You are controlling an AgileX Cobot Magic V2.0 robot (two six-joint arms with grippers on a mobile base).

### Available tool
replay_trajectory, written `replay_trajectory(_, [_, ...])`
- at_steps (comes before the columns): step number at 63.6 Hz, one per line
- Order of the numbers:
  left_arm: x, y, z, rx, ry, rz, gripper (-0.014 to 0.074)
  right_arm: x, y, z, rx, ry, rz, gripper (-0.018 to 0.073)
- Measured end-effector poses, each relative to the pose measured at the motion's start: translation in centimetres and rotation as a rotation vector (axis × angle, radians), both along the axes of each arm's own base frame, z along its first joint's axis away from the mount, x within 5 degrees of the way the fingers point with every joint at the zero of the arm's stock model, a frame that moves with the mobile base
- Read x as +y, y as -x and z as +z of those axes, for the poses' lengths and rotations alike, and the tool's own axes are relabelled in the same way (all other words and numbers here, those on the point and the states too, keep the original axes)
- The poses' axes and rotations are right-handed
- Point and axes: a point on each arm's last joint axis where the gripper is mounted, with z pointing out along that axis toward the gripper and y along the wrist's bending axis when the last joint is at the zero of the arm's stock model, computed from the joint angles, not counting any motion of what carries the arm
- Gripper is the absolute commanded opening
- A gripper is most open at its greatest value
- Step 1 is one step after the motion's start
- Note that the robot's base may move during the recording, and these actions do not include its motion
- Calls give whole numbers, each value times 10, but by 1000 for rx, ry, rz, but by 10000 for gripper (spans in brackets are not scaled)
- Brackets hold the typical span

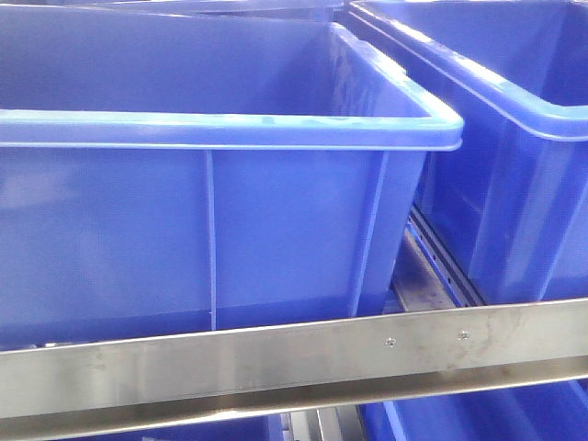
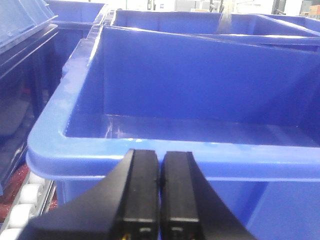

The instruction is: Place green plate on second shelf with right arm

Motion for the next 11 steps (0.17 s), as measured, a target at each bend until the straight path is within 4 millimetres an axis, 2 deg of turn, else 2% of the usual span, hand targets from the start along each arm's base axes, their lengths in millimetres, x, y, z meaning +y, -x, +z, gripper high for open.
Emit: replay_trajectory(11, [0, 0, 0, 0, 0, 0, 131, 0, 0, 0, 0, 0, 0, 32])
